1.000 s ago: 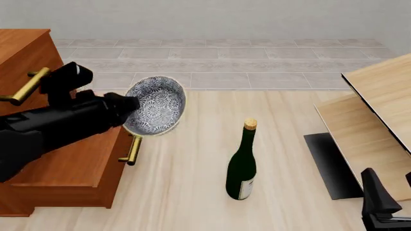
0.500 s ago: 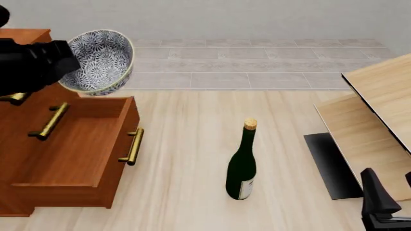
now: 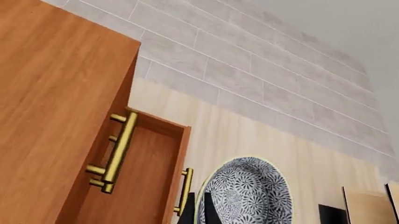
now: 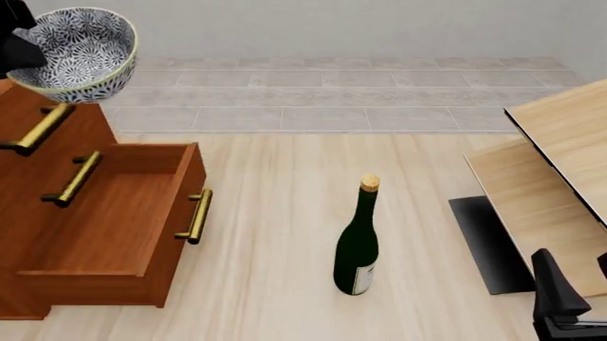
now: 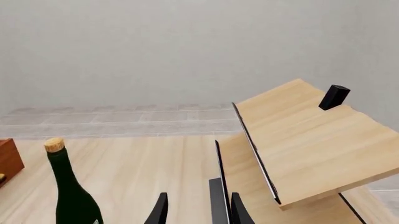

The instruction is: Put the bowl on top of the cabinet.

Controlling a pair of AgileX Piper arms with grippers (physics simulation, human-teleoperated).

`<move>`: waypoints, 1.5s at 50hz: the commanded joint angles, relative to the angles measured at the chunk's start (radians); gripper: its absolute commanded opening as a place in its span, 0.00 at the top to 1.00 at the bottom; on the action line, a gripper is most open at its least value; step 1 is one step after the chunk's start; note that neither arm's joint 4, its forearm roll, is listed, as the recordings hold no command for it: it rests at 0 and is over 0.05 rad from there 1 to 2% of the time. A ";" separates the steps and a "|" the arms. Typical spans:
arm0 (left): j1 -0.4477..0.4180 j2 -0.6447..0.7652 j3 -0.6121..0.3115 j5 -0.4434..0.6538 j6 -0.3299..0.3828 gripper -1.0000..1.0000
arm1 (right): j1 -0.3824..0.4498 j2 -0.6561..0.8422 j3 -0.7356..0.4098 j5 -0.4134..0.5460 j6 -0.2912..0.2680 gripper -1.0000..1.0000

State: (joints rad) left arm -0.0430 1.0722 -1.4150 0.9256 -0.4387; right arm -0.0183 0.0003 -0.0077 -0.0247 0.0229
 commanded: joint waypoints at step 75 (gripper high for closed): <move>0.542 0.288 -0.474 0.294 -0.371 1.00 | -0.011 0.000 -0.002 -0.011 0.016 0.00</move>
State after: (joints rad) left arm 0.4313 1.3372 -1.8964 1.2200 -0.8096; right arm -0.0281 0.0002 -0.0096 -0.0331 0.0357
